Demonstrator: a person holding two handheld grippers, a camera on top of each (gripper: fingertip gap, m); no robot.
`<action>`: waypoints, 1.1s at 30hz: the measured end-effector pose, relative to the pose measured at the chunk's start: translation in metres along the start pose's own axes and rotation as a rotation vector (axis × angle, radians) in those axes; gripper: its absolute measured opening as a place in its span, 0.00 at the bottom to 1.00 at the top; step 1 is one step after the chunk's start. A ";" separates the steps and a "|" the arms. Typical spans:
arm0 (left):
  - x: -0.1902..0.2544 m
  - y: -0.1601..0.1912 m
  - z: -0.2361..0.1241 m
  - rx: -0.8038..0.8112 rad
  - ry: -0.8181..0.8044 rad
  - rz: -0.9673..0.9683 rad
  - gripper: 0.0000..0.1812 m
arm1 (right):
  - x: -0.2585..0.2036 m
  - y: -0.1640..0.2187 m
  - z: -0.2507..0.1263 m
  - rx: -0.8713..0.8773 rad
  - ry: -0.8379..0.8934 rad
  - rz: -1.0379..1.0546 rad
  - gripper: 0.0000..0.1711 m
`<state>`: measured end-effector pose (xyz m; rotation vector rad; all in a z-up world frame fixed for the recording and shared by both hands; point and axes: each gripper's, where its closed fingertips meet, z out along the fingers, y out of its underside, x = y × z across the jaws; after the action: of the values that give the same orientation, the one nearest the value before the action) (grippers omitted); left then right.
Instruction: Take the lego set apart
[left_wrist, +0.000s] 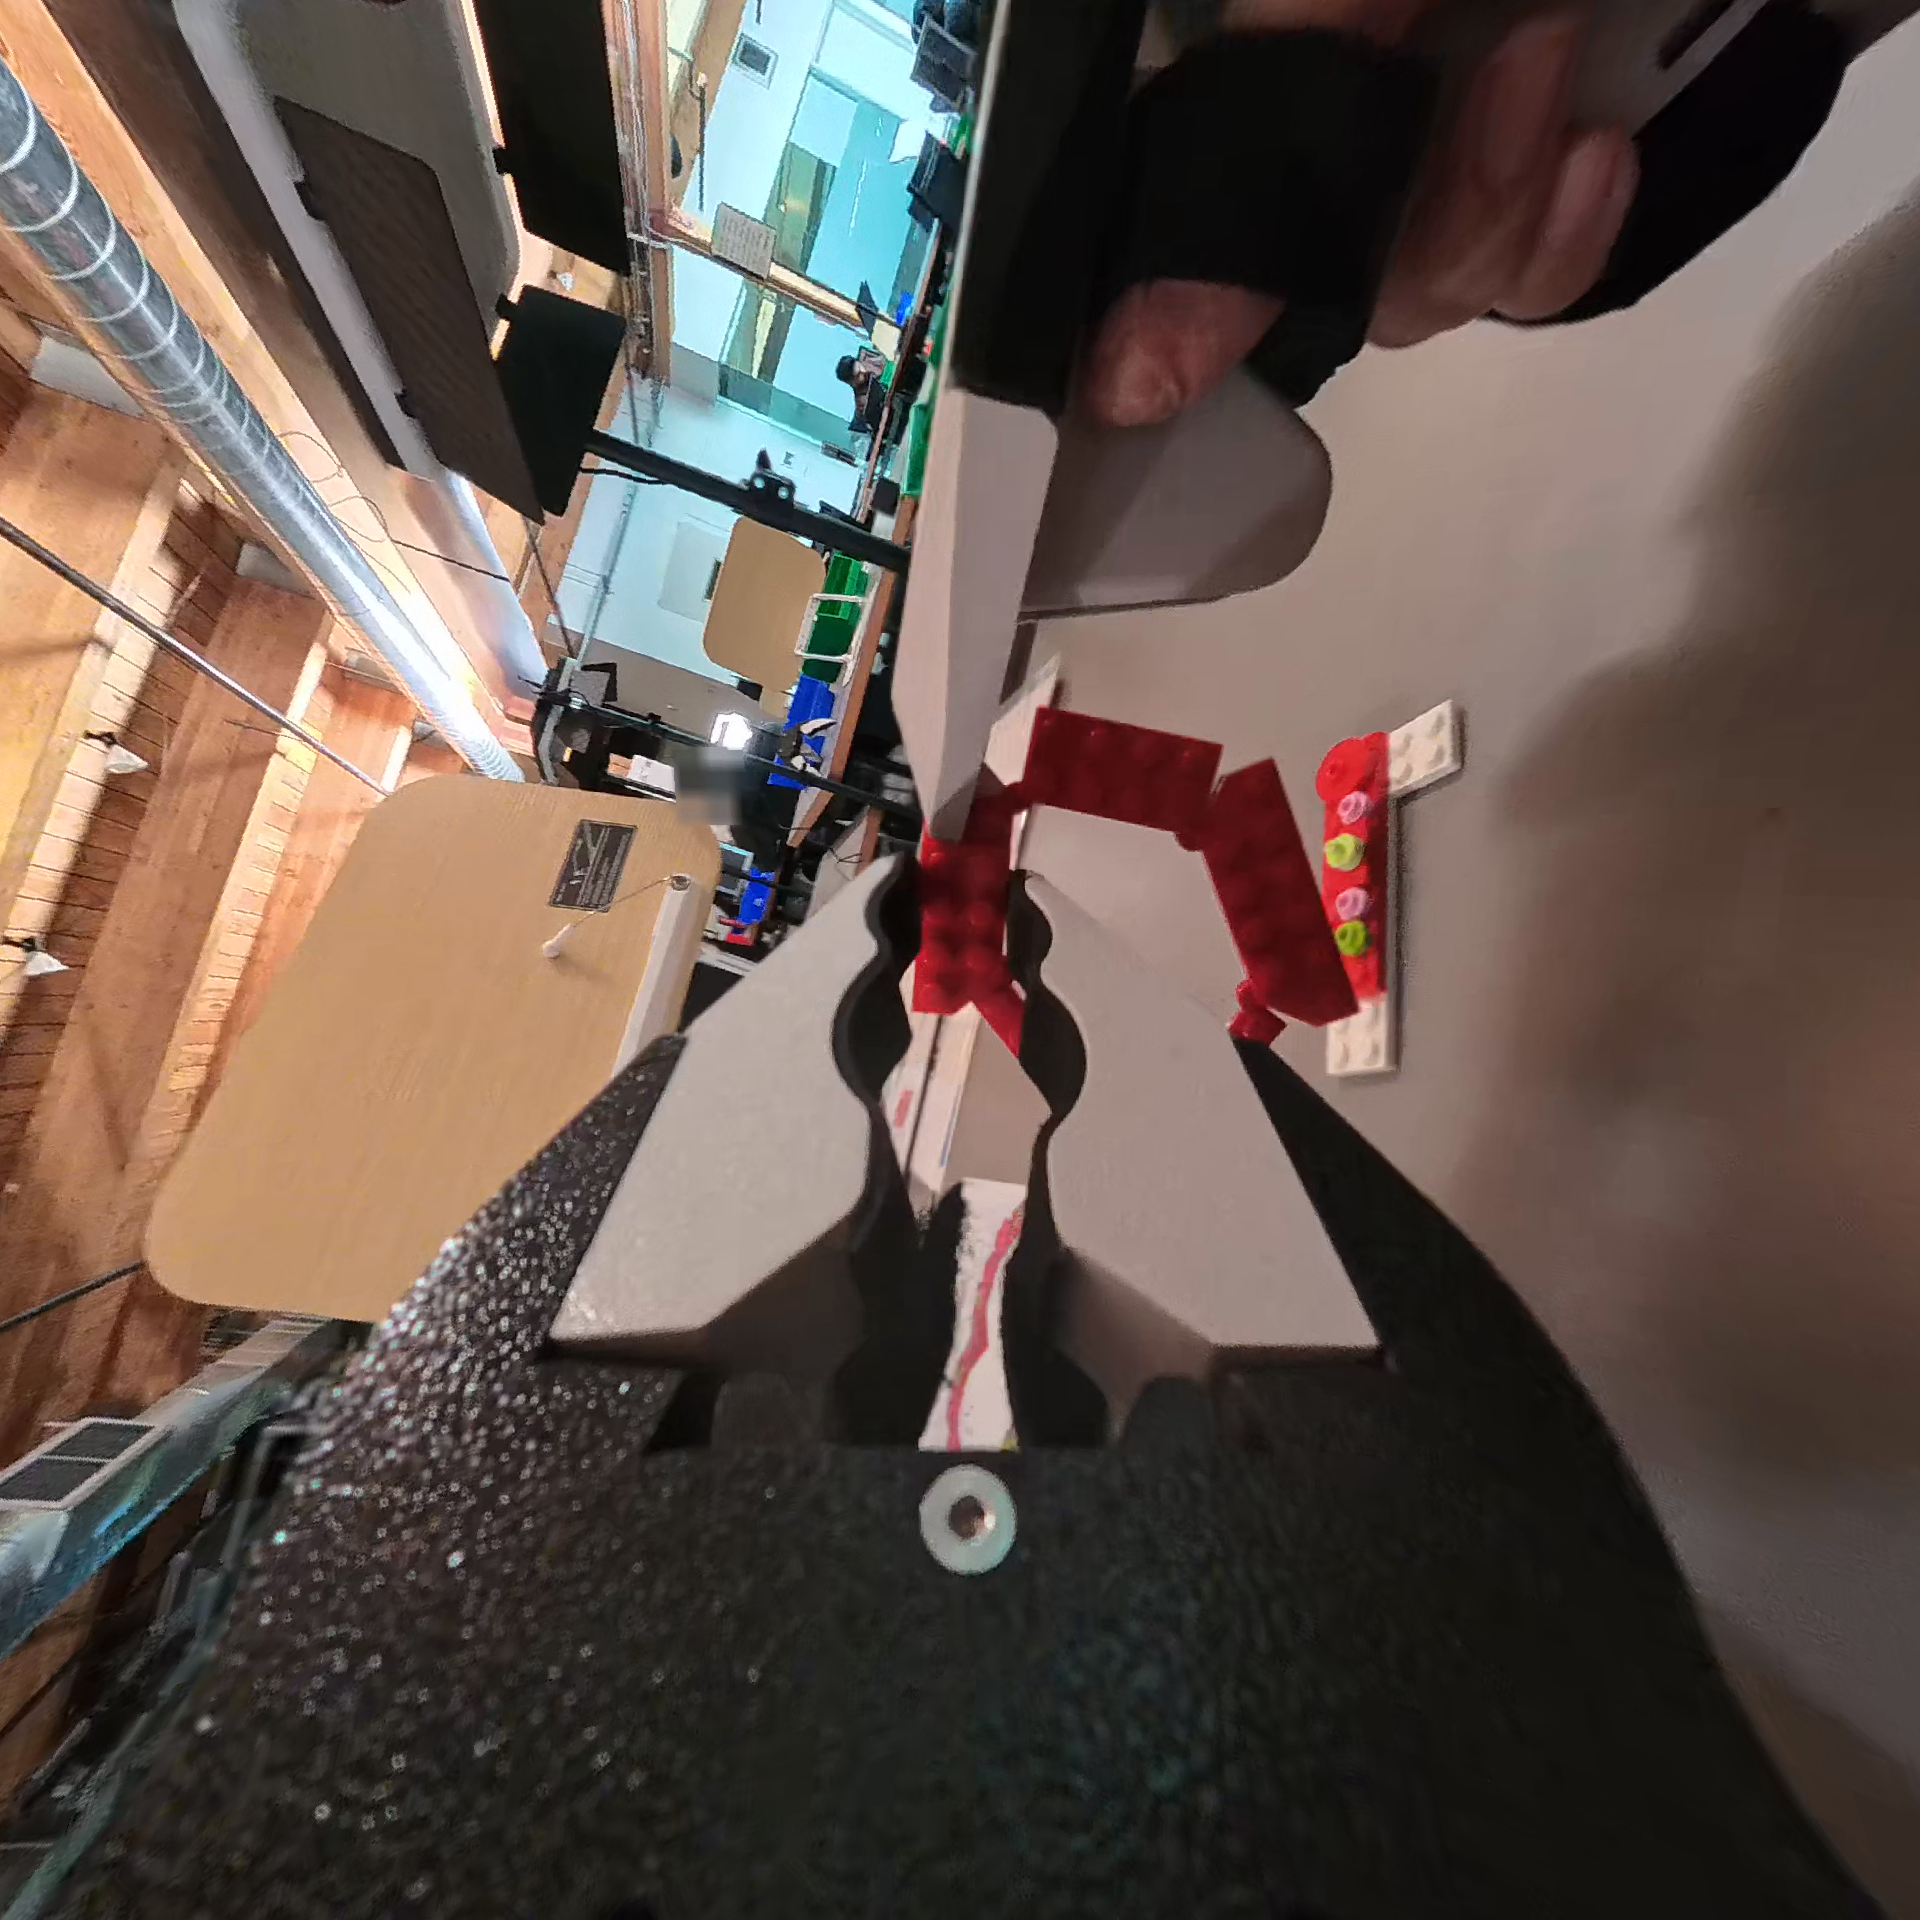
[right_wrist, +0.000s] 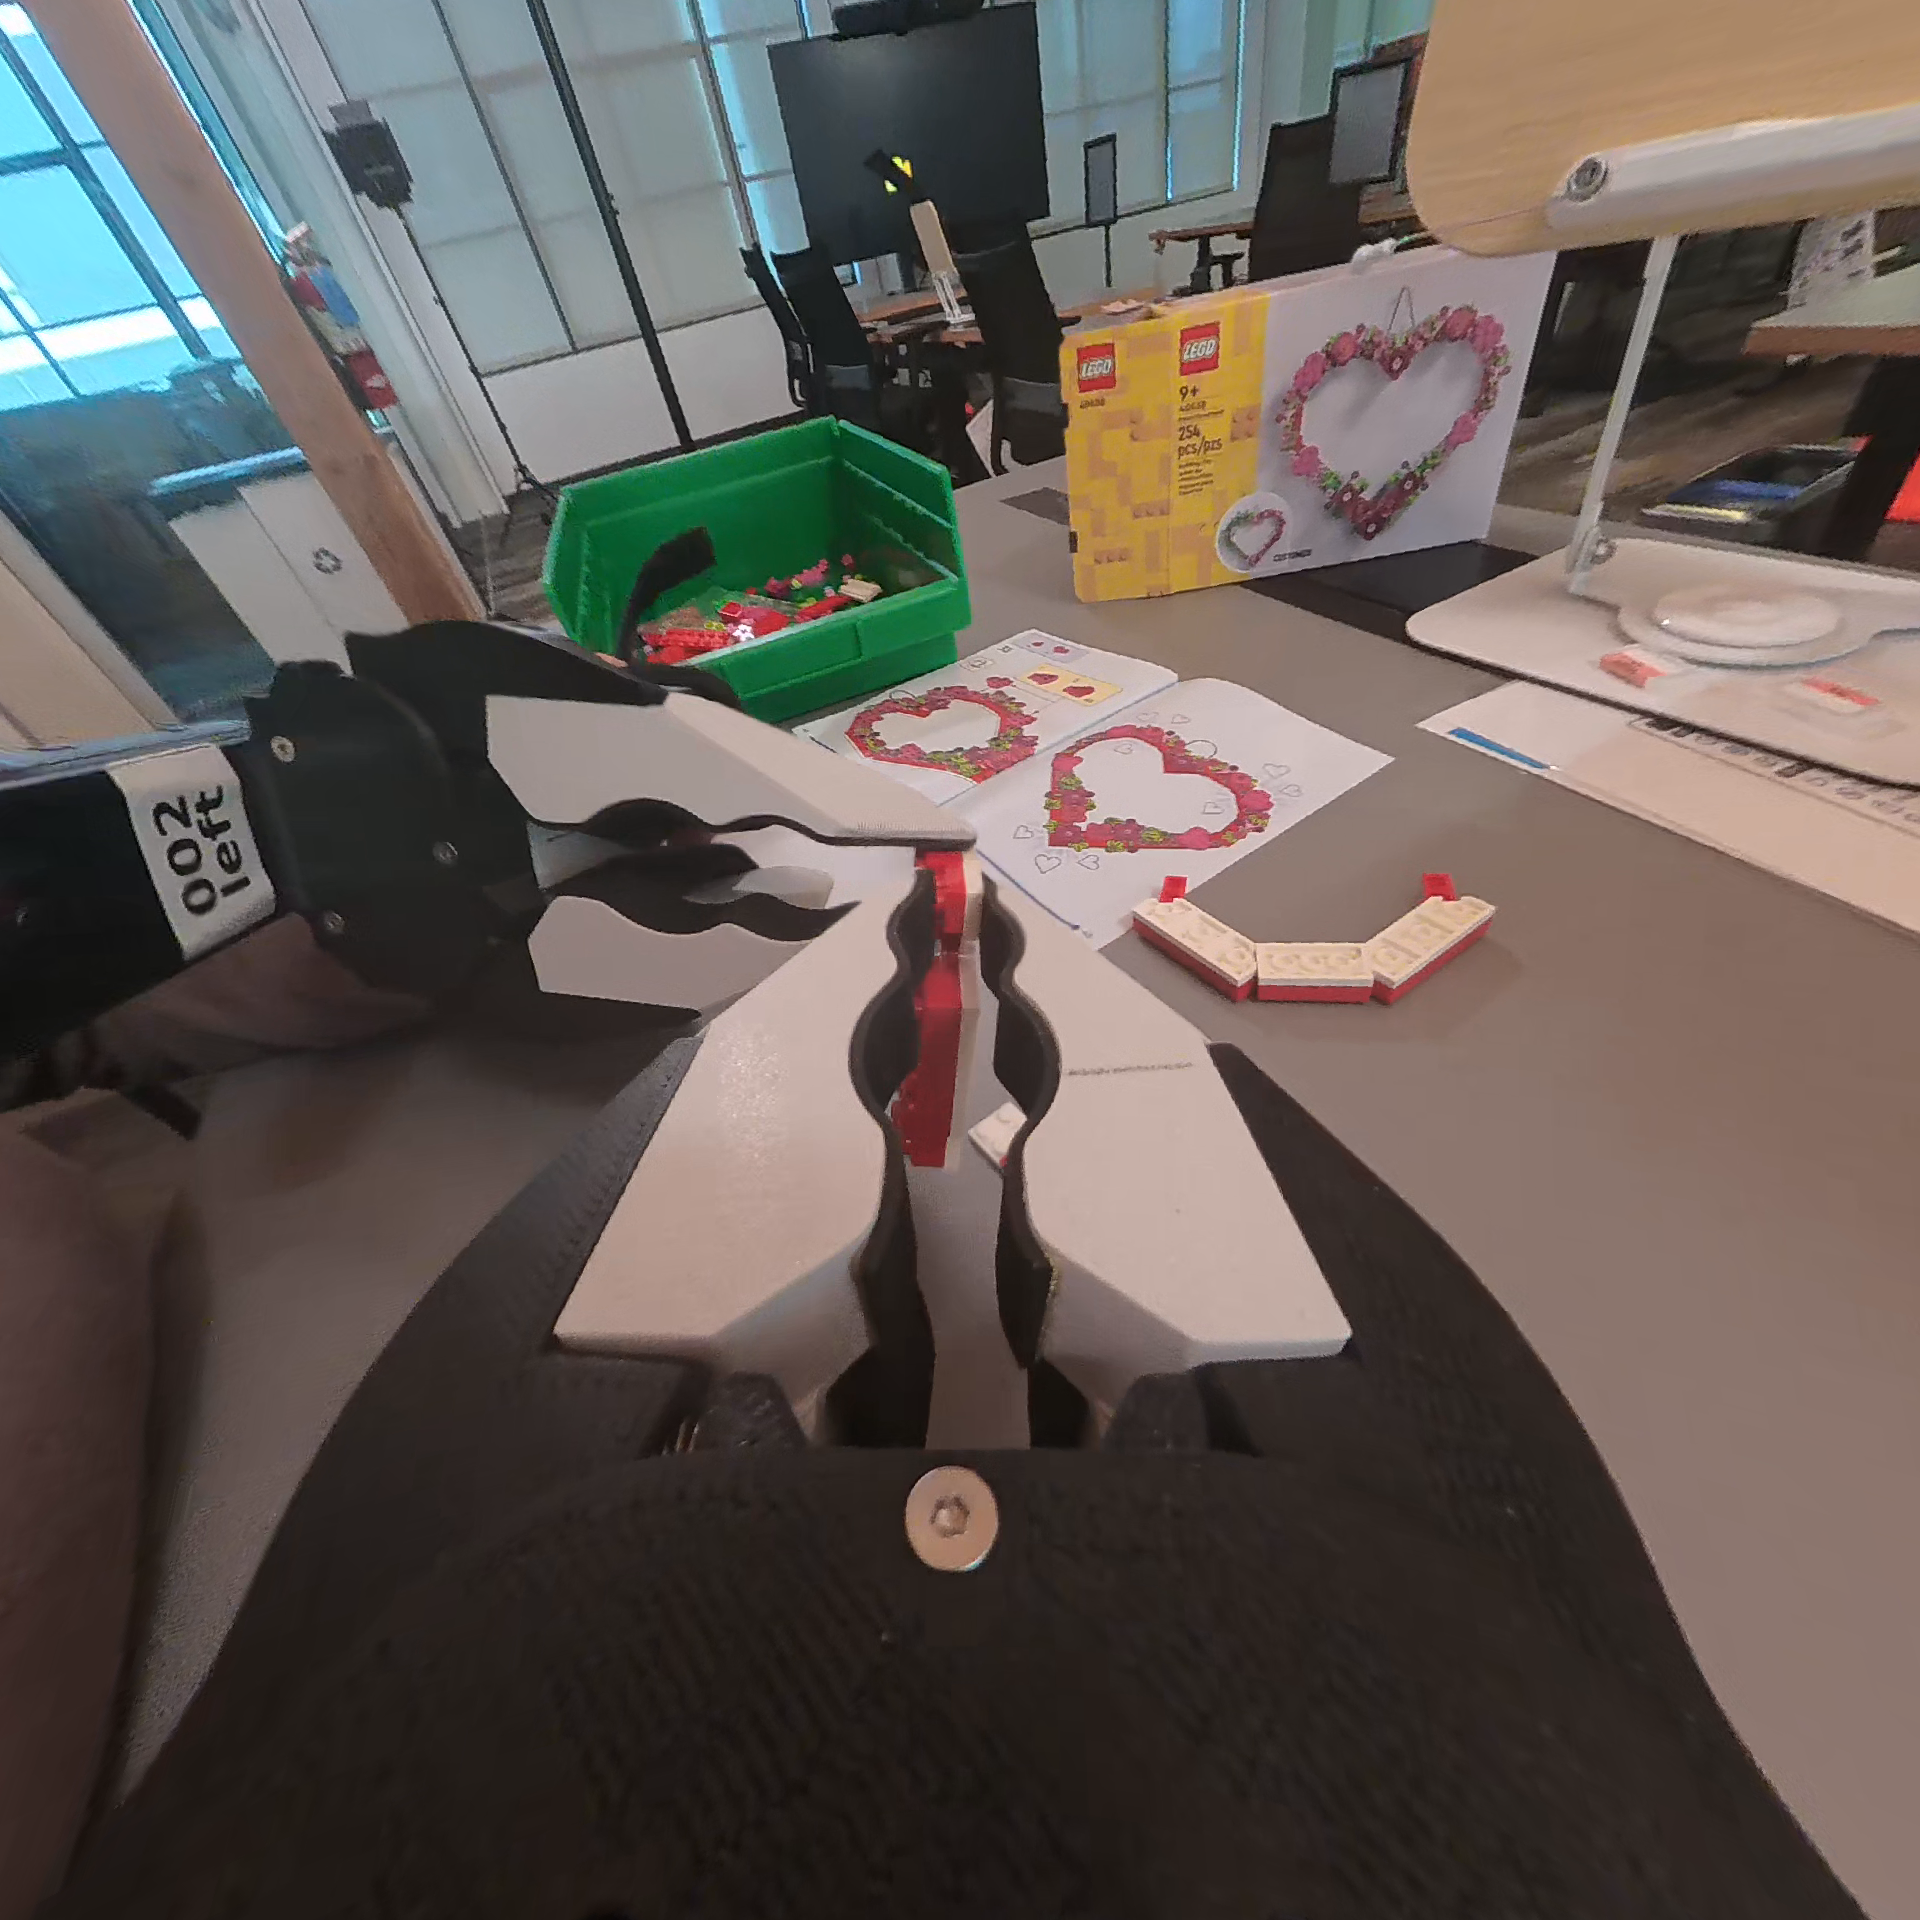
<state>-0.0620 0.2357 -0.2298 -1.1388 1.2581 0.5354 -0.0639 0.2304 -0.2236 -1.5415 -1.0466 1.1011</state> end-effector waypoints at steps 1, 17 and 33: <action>0.000 0.001 0.000 -0.006 -0.008 0.024 0.08 | 0.001 0.001 0.000 -0.003 0.005 -0.011 0.04; 0.005 -0.005 -0.011 0.113 0.106 -0.153 0.07 | -0.010 0.005 -0.002 -0.055 0.008 -0.268 0.04; 0.022 0.005 -0.007 0.089 0.405 -0.516 0.08 | 0.006 0.018 -0.009 -0.133 -0.032 -0.224 0.04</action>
<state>-0.0626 0.2261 -0.2512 -1.4768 1.2426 -0.1442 -0.0514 0.2306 -0.2410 -1.4716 -1.3026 0.9198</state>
